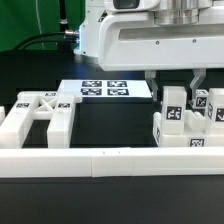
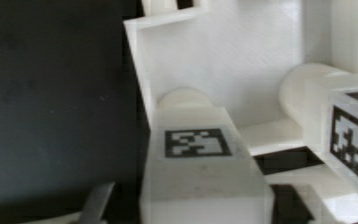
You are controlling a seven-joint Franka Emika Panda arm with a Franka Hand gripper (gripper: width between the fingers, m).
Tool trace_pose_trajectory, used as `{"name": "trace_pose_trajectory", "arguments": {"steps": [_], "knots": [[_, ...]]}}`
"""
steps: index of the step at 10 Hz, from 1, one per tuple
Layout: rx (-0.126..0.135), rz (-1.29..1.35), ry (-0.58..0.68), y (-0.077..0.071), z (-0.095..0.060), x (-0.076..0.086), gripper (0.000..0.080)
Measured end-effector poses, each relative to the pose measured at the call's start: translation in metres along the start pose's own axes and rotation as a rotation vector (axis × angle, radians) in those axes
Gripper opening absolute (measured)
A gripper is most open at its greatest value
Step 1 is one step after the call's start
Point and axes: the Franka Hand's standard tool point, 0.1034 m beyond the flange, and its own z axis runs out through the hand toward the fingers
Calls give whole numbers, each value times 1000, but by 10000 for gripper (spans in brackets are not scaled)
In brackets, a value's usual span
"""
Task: Assemble chair
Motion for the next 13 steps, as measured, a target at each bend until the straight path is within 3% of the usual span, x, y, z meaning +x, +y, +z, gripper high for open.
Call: {"name": "trace_pose_trajectory", "arguments": {"steps": [4, 9, 13], "knots": [[7, 442, -7, 1, 0, -1, 285], [7, 713, -7, 1, 0, 0, 287], [16, 1101, -8, 0, 1, 0, 287]]}}
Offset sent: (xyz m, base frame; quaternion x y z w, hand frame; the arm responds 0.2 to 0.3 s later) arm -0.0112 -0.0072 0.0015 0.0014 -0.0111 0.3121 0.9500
